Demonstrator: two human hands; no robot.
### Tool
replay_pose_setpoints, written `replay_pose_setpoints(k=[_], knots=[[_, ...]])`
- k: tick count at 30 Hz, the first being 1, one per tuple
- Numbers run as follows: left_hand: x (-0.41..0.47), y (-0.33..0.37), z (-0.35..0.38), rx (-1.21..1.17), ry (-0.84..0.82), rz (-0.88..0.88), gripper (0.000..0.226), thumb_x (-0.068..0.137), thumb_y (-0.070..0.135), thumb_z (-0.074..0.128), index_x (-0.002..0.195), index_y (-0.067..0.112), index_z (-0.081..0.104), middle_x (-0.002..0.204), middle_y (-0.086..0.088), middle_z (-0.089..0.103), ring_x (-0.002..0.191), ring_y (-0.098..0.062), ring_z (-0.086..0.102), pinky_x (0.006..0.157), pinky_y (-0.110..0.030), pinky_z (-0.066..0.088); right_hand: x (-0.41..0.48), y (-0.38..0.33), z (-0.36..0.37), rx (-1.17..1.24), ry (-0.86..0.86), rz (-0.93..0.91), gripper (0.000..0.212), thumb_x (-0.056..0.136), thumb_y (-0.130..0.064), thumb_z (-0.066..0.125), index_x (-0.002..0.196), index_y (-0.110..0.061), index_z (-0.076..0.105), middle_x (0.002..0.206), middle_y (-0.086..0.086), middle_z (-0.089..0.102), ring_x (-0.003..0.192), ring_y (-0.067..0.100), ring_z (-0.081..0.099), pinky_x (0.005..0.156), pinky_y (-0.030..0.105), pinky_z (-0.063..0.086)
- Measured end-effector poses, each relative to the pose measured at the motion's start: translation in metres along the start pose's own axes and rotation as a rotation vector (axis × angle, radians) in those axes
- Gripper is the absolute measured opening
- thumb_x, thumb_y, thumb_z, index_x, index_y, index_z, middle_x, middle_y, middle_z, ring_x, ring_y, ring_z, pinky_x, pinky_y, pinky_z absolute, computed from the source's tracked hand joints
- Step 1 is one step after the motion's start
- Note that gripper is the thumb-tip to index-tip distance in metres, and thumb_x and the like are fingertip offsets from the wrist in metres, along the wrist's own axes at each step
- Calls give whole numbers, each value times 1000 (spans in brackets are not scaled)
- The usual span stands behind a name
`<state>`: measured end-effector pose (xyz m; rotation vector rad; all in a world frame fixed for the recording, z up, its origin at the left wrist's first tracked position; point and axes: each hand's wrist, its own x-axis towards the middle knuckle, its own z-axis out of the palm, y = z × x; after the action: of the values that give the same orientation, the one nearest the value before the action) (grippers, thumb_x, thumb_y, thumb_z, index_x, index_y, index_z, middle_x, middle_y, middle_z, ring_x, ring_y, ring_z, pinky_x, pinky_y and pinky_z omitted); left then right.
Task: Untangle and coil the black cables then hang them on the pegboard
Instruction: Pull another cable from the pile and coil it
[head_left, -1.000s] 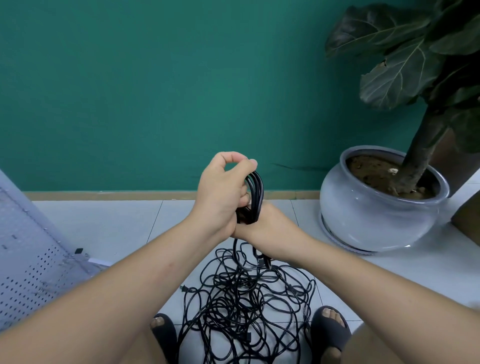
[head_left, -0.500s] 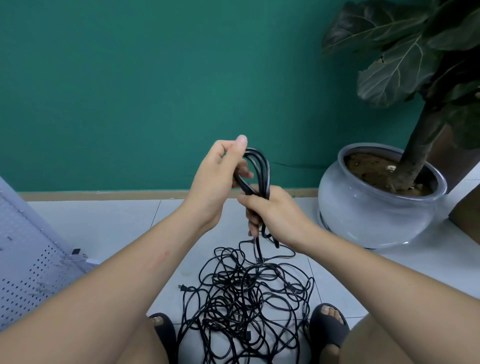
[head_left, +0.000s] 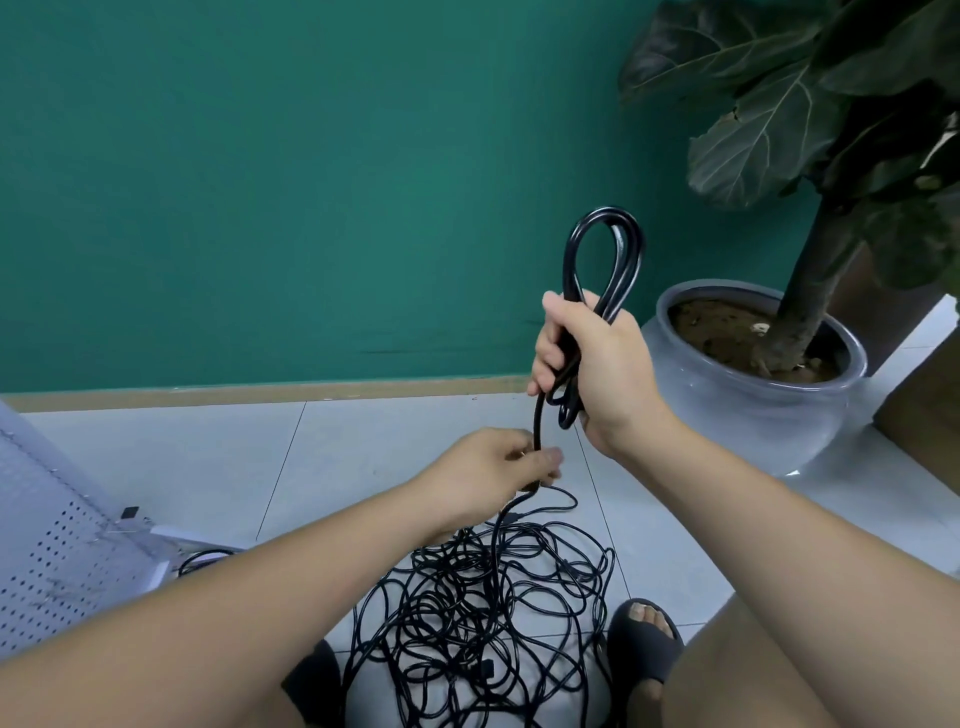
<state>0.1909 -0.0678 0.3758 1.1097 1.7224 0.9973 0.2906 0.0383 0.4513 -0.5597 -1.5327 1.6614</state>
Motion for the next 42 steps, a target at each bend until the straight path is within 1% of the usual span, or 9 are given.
replay_pose_setpoints(k=[6,11,16,20,24,28,30,35,42], knots=[[4,0,9,-249,75,-30,36,111,42,55,111,10,71,91,-11,82,85,-26,80,87,-34,59,1,-7,-2,-19,85,-47,31,109,-16,55,80,-7,48,57,9,42,46,26,44,61,42,46],[-9,5,30,132,36,69,37,114,43,44,106,20,72,59,0,67,57,-17,66,65,-27,54,3,-5,-5,-233,180,-119,43,107,-24,59,81,2,36,61,17,41,49,28,42,52,33,43],[-24,10,35,377,-61,89,21,108,36,53,95,22,63,73,2,77,68,-20,74,74,-38,62,10,0,-10,-389,236,-171,57,97,-44,71,73,-12,30,66,7,31,63,35,30,56,48,34],[-36,20,24,473,-241,37,21,109,33,52,98,19,63,90,12,82,57,-16,54,64,-35,53,17,-2,-20,-566,307,-212,56,97,-43,75,71,-15,35,63,-3,34,61,15,30,59,37,29],[-44,22,8,639,-335,62,28,112,43,48,105,21,63,108,19,79,74,-5,59,73,-27,50,28,1,-32,-630,353,-177,63,96,-49,76,76,-4,37,66,-1,39,62,14,32,60,38,31],[-45,25,0,545,-291,11,33,115,41,41,104,20,64,84,4,82,56,-12,52,64,-29,48,33,4,-35,-620,330,-115,57,97,-53,73,74,-16,36,65,1,36,60,17,33,60,38,31],[-46,24,1,572,-245,-5,35,115,43,39,109,22,66,71,-3,75,63,-22,64,75,-31,56,35,6,-34,-456,328,-21,56,96,-57,72,75,-18,39,62,5,37,51,23,41,59,38,40],[-44,17,9,857,-210,17,38,116,43,39,100,14,57,83,0,52,80,-25,55,71,-36,44,34,15,-21,-171,310,107,58,96,-57,74,68,-24,35,53,3,34,41,24,39,63,43,42],[-57,33,7,631,-108,202,40,109,40,53,76,18,51,67,6,54,59,-14,49,61,-34,44,31,20,-18,-527,347,-111,62,99,-52,71,69,-25,24,56,-11,26,57,15,26,52,29,24]])
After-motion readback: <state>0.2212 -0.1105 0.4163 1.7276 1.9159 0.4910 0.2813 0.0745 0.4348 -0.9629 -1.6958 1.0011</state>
